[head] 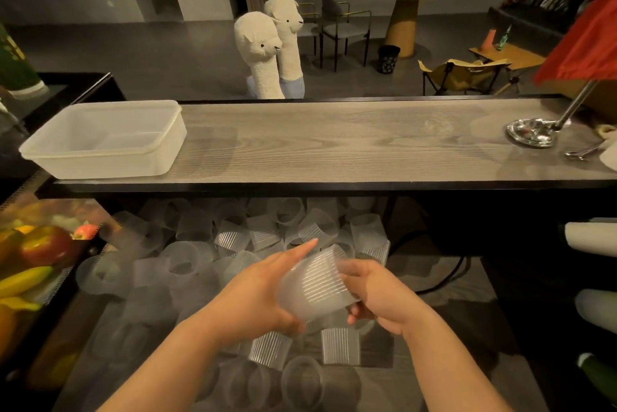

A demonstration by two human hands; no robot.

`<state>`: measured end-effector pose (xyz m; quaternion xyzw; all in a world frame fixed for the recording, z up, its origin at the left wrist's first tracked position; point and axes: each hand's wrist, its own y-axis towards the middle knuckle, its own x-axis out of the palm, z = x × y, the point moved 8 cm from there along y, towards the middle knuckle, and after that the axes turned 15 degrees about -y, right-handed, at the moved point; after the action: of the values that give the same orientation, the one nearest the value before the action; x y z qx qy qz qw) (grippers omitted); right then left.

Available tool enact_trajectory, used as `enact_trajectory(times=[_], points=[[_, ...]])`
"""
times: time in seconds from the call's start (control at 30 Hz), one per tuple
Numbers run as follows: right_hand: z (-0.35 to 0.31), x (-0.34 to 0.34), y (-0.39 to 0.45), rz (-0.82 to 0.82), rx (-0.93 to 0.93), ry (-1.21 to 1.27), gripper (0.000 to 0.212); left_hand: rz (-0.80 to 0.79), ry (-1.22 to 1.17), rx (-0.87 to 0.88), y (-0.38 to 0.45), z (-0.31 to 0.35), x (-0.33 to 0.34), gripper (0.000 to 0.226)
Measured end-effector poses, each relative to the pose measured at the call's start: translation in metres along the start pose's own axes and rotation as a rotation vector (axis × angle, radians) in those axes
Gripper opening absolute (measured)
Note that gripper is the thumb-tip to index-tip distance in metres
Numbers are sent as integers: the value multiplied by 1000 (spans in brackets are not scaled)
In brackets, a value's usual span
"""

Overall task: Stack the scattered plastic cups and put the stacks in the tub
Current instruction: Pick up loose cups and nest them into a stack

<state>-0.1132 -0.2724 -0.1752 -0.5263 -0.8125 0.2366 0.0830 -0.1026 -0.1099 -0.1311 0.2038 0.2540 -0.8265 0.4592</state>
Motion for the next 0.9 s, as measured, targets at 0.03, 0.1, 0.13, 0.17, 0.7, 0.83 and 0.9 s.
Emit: enact_trajectory(times=[0.03, 0.1, 0.13, 0.17, 0.7, 0.83, 0.9], points=[[0, 3, 0, -26, 12, -70, 26, 3, 18, 8, -1, 2, 0, 119], [5, 4, 3, 18, 37, -148, 38, 22, 35, 10, -4, 3, -2, 119], [12, -4, 7, 123, 59, -143, 42, 36, 33, 2, -6, 1, -3, 119], [22, -16, 9, 270, 91, -145, 43, 52, 34, -10, -9, -2, -5, 118], [136, 11, 21, 179, 397, -716, 19, 81, 112, -104, -47, -36, -3, 116], [118, -7, 2, 256, 311, -449, 15, 63, 124, -127, -52, -41, -1, 116], [95, -19, -14, 338, 210, -338, 15, 50, 119, -134, -55, -43, 2, 117]])
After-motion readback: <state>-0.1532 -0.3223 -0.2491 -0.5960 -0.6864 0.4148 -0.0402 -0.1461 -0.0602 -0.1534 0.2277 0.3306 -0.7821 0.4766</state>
